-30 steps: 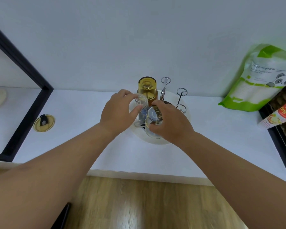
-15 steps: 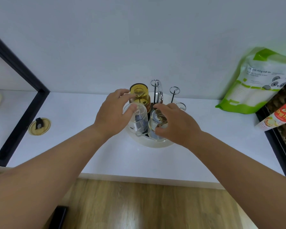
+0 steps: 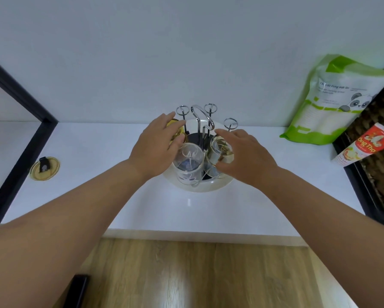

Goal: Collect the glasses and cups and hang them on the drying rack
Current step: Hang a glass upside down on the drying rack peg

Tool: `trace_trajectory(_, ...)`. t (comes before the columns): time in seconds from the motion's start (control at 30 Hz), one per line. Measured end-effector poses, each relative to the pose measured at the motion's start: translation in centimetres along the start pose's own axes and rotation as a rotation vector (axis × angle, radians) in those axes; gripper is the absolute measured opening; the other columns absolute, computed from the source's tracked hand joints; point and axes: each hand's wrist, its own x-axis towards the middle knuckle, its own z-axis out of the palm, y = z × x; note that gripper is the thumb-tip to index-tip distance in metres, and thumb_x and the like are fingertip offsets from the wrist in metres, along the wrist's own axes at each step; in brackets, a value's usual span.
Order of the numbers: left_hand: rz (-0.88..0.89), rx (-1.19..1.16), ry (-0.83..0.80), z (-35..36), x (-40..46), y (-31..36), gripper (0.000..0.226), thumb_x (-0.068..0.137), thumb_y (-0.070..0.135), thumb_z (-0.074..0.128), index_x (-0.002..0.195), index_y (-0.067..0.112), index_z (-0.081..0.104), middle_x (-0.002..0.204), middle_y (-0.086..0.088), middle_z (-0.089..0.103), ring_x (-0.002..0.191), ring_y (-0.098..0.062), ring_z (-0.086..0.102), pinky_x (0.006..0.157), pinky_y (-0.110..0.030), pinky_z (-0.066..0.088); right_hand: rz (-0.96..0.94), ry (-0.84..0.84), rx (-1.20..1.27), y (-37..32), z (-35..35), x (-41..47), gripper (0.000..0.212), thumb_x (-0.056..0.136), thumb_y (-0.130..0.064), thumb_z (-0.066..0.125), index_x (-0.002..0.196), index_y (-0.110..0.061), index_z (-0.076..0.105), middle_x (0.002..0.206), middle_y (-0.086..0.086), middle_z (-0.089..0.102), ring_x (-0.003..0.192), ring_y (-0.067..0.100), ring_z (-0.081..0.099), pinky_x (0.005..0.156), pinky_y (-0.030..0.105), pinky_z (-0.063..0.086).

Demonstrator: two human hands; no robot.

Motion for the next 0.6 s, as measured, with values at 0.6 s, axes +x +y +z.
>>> trace_trajectory(0.6,-0.066,0.034,0.004,1.1,-1.2,1.0,0.049,0.106,0.041,0.047,0.151,0.023,0.048,0.16,-0.002,0.04,0.15,-0.025,0.028,0.118,-0.041,0.029,0.003,0.008,-0.005,-1.8,0.3,-1.9,0.12,0.069,-0.08,0.075,0.165,-0.033,0.02,0.176,0.005,0.004,0.163,0.027,-0.002,0.125,0.053,0.024)
